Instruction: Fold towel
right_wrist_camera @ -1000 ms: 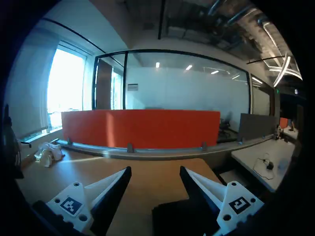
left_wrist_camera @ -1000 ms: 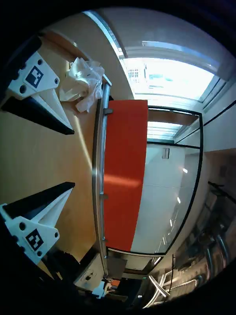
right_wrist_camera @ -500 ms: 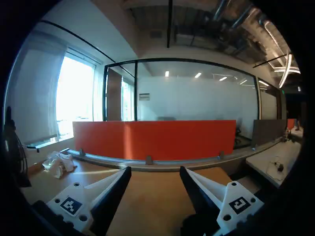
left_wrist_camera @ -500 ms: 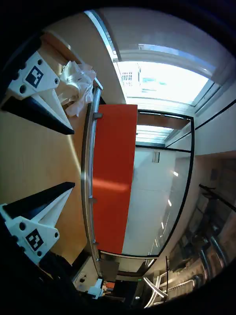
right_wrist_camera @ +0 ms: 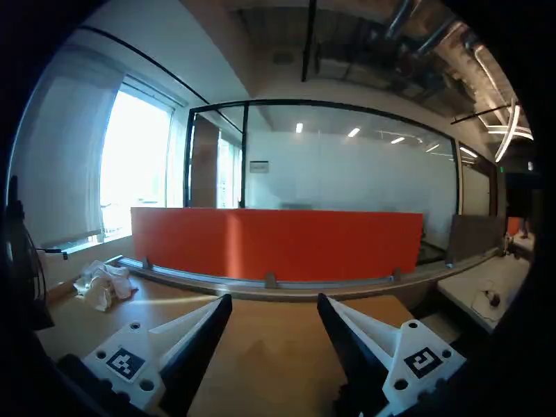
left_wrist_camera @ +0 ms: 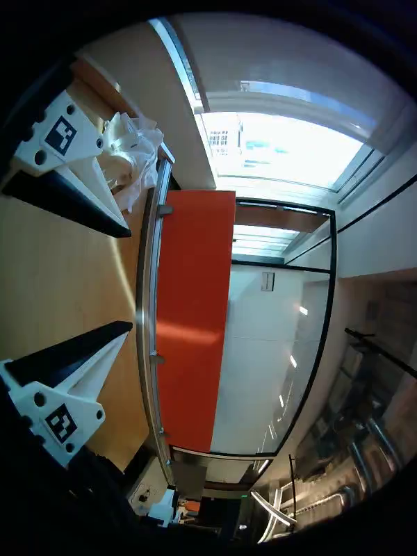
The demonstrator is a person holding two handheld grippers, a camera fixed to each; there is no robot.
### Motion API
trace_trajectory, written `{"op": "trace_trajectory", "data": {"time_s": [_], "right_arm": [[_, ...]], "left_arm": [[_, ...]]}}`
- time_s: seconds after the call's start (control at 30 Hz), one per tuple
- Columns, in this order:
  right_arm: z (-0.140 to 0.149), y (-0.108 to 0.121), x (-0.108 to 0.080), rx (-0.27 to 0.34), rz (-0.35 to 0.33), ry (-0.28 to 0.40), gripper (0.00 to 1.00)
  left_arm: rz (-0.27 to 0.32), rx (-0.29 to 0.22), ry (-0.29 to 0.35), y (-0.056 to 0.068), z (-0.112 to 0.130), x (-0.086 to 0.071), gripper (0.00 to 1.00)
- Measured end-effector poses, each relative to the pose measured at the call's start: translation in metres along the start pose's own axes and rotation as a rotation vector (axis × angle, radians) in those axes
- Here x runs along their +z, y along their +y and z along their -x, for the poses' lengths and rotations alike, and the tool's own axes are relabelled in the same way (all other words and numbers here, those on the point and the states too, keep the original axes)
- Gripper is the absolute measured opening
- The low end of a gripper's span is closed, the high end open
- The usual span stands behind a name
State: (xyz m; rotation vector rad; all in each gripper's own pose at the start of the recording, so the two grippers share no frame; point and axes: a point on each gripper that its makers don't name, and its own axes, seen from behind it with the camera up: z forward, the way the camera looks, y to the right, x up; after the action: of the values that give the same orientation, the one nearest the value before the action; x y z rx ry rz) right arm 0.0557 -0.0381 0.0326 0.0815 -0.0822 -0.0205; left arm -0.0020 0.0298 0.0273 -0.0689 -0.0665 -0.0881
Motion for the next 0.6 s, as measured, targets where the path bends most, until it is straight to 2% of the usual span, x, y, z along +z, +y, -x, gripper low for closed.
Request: {"op": "trace_trajectory", "data": {"time_s": [0.17, 0.37, 0.6], "right_arm": [[-0.003, -0.009, 0.000, 0.004, 0.000, 0.003, 0.95], [0.001, -0.021, -0.002, -0.002, -0.010, 0.002, 0.95], [0.021, -0.044, -0.009, -0.022, -0.044, -0.025, 0.95]], "left_arm": [[0.009, -0.006, 0.014, -0.003, 0.003, 0.003, 0.89], [0.016, 0.014, 0.034, -0.004, 0.014, 0.005, 0.89], [0.015, 0.032, 0.068, -0.007, 0.031, 0.004, 0.89]]}}
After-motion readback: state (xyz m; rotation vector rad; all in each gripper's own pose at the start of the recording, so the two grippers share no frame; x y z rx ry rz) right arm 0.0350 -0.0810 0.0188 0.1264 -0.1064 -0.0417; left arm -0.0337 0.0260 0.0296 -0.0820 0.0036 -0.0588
